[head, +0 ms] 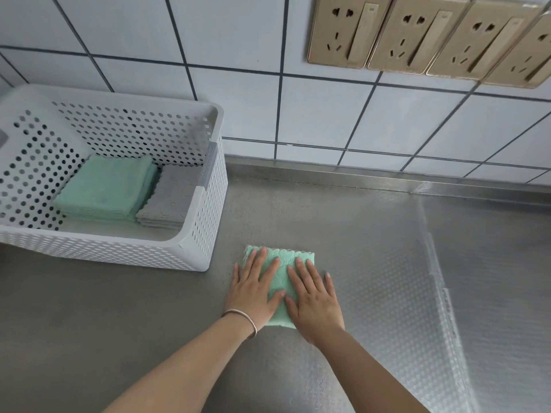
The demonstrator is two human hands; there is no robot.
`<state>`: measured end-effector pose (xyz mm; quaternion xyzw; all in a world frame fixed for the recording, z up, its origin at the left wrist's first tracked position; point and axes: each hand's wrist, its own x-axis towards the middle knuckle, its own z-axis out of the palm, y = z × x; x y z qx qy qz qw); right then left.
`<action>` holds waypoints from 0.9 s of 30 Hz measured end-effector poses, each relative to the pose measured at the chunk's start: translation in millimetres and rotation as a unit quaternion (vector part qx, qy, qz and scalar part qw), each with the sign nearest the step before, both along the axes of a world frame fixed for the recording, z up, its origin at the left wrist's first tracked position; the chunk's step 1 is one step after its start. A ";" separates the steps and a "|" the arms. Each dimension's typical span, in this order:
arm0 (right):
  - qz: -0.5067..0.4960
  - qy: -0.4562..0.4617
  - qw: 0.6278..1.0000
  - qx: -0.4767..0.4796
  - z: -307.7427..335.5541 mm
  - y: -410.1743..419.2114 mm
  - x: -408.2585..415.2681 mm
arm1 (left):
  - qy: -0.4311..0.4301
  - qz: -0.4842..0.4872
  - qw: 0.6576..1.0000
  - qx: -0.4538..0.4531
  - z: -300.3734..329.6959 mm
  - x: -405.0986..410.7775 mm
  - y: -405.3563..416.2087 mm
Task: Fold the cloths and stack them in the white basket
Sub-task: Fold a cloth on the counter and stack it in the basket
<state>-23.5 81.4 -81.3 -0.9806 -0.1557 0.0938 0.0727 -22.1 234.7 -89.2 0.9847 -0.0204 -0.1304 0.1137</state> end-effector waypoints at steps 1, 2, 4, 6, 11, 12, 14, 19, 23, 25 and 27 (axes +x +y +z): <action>-0.014 -0.009 1.000 0.016 4.8 0.4 1.5 | -0.008 0.040 0.998 -0.039 4.9 -0.3 -0.5; -0.041 -0.009 0.998 0.042 9.8 1.3 3.3 | -0.048 0.108 0.990 -0.074 11.7 -1.5 -0.8; -0.147 0.037 0.979 0.139 18.7 1.9 4.1 | -0.109 0.290 0.945 -0.104 22.6 -3.8 -1.1; -0.292 0.085 0.927 0.220 26.9 -0.7 2.5 | -0.059 0.391 0.914 -0.092 28.0 -7.1 -1.6; -0.379 0.234 0.862 0.241 38.5 -6.2 1.5 | 0.047 0.403 0.913 -0.050 26.4 -11.9 -7.1; -0.371 0.255 0.861 0.238 40.1 -8.2 0.2 | 0.057 0.406 0.911 -0.054 27.3 -12.5 -8.4; -0.356 0.281 0.861 0.232 40.9 -12.6 -4.1 | 0.074 0.414 0.902 -0.094 32.7 -14.6 -11.1; -0.343 0.287 0.850 0.279 53.2 -25.5 -22.4 | 0.042 0.428 0.873 -0.231 56.9 -33.9 -22.7; -0.297 0.188 0.871 0.344 93.5 -43.1 -29.8 | -0.091 0.383 0.871 -0.296 95.7 -41.9 -31.5; -0.285 0.122 0.866 0.393 120.5 -45.2 -29.9 | -0.185 0.323 0.868 -0.328 123.1 -41.0 -31.5; -0.273 0.081 0.844 0.454 146.8 -36.3 -28.6 | -0.288 0.250 0.864 -0.328 152.8 -39.1 -20.3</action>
